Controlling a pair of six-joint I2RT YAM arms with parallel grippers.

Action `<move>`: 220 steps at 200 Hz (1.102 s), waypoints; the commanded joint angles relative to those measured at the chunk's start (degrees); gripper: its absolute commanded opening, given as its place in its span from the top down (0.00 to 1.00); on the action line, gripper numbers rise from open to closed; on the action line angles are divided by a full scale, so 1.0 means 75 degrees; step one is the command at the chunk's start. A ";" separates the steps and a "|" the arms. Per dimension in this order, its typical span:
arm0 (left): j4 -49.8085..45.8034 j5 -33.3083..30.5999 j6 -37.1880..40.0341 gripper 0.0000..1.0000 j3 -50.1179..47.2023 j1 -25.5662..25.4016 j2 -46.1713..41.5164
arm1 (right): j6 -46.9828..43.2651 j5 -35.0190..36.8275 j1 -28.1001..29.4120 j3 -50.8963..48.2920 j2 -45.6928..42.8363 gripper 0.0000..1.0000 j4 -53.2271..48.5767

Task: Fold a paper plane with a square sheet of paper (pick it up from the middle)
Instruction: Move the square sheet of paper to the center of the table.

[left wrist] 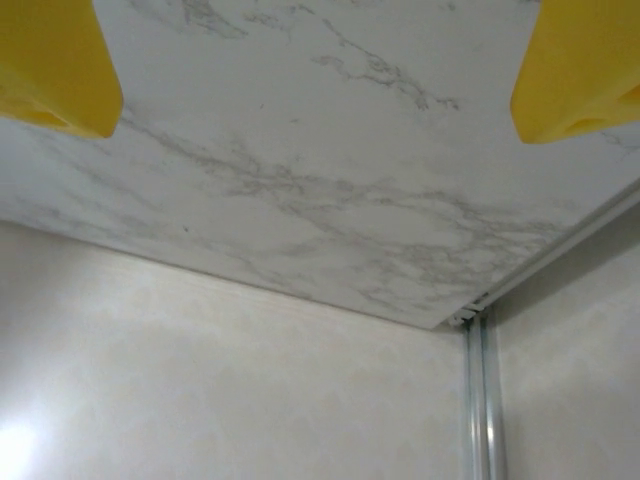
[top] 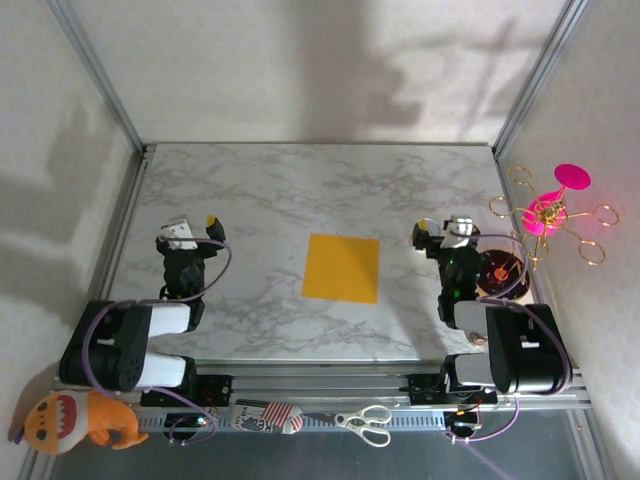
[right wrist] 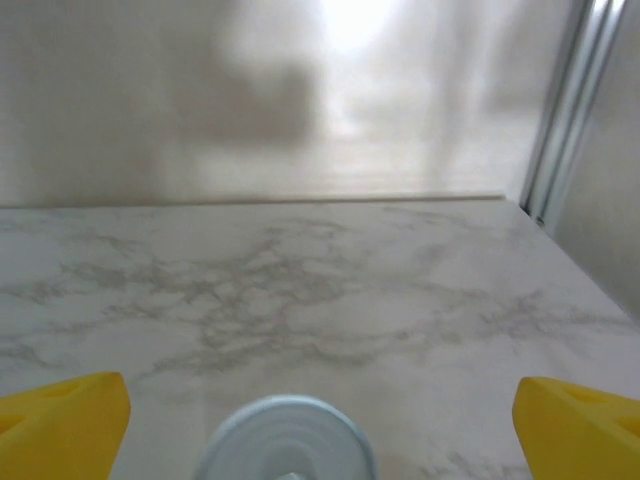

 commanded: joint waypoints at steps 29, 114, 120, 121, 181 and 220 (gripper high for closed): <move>-0.2922 -0.0142 -0.1655 0.01 0.1126 0.0010 -0.1485 | 0.1195 0.0712 0.0709 0.2026 -0.0713 0.01 -0.4073; -0.6056 0.1780 -0.3943 0.01 0.3205 0.0022 -0.1498 | 0.4297 -0.1807 0.1802 0.4562 0.0507 0.01 -0.8491; -0.6010 0.1804 -0.4041 0.01 0.3198 0.0022 -0.1509 | 0.4590 -0.2136 0.1962 0.4545 0.0585 0.01 -0.8426; -0.6005 0.1810 -0.4058 0.01 0.3197 0.0022 -0.1515 | 0.4590 -0.2136 0.1962 0.4545 0.0585 0.01 -0.8426; -0.6592 0.1008 -0.4145 0.01 0.3269 0.0045 -0.1488 | 0.6809 -0.1757 0.3088 0.4519 0.1808 0.01 -0.8404; -0.6667 0.1616 -0.4171 0.01 0.3462 0.0069 -0.0960 | 0.6784 -0.1267 0.3494 0.5259 0.2838 0.01 -0.9148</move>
